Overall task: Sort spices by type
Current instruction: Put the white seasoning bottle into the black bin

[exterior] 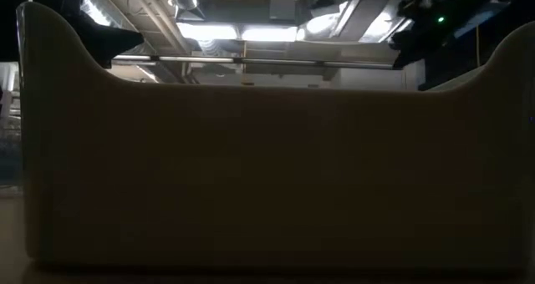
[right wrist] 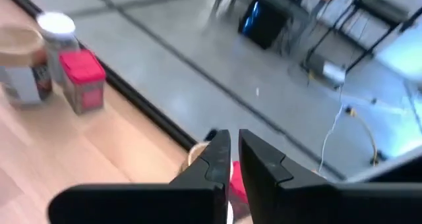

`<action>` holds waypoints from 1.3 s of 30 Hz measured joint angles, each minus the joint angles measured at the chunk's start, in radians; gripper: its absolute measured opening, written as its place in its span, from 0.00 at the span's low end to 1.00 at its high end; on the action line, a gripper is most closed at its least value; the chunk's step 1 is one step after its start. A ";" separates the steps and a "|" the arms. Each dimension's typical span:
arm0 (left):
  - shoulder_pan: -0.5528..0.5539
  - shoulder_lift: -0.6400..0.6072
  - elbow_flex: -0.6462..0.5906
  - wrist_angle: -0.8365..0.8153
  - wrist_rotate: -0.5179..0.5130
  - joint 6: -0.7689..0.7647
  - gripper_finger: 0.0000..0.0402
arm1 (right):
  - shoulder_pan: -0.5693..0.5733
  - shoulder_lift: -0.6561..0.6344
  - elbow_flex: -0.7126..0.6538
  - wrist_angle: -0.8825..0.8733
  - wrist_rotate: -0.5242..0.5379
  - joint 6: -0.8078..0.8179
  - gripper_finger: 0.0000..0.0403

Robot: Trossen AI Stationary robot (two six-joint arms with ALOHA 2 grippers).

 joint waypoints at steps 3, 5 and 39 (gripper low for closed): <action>0.000 0.000 0.000 -0.003 0.000 -0.001 0.03 | -0.108 0.078 0.063 -0.076 -0.094 -0.001 0.08; 0.000 0.000 0.000 -0.004 0.000 -0.013 0.03 | -0.166 0.132 0.106 -0.129 -0.163 0.004 0.08; 0.000 0.000 0.000 -0.008 0.000 0.013 0.03 | -0.426 0.432 0.199 -0.370 -0.455 0.061 0.88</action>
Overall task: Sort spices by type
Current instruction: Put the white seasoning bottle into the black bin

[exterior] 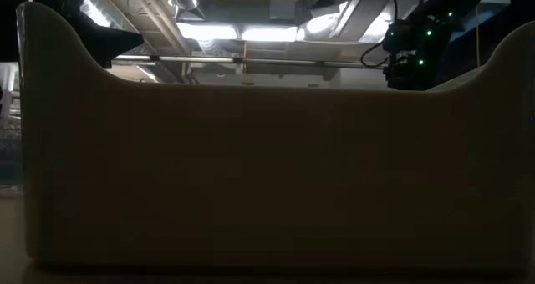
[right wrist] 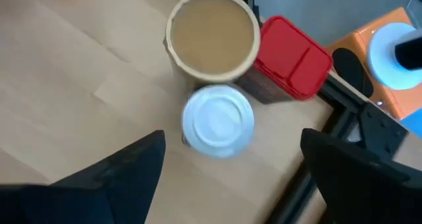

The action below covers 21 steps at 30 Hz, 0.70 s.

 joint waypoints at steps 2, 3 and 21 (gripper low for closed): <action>0.000 0.000 0.000 0.000 0.000 0.001 0.03 | 0.000 0.016 -0.014 0.027 0.002 0.000 0.87; 0.000 0.000 0.000 0.000 0.000 0.001 0.03 | 0.000 0.026 -0.019 0.038 0.006 0.000 0.87; 0.000 0.000 0.000 0.000 0.000 -0.019 0.03 | 0.000 0.180 -0.025 0.066 0.009 0.030 0.76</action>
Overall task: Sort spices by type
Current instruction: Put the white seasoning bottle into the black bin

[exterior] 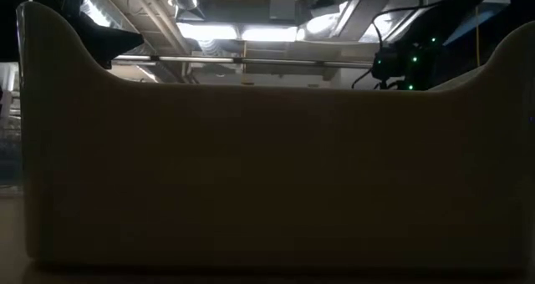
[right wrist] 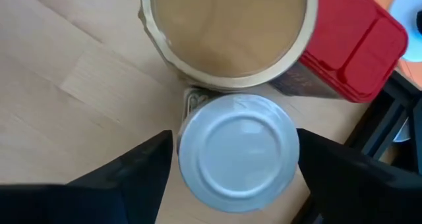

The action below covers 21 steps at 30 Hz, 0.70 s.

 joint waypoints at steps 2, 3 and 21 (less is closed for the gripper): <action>0.000 0.000 0.000 0.000 0.000 0.000 0.03 | 0.000 0.001 0.000 0.001 0.000 0.000 0.73; 0.000 0.000 0.000 0.000 0.000 0.000 0.03 | 0.000 0.001 0.000 0.002 0.000 0.000 0.71; 0.000 0.000 0.000 -0.010 0.000 -0.002 0.03 | 0.001 -0.059 0.000 -0.037 -0.054 -0.038 0.53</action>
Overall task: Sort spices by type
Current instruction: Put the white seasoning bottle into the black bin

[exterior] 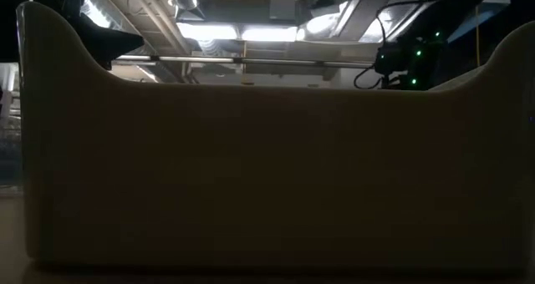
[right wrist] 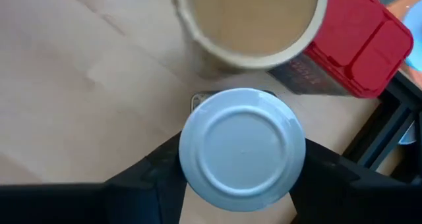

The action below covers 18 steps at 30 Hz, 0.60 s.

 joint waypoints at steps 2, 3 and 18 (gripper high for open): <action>0.000 0.000 0.000 0.000 0.000 0.000 0.03 | 0.000 -0.032 0.000 -0.012 -0.019 0.000 0.51; 0.000 0.000 0.000 0.000 0.000 0.000 0.03 | 0.000 -0.048 0.000 -0.020 -0.026 0.000 0.51; 0.000 0.000 0.000 0.002 0.000 0.042 0.03 | 0.000 -0.311 0.000 -0.144 -0.127 -0.053 0.51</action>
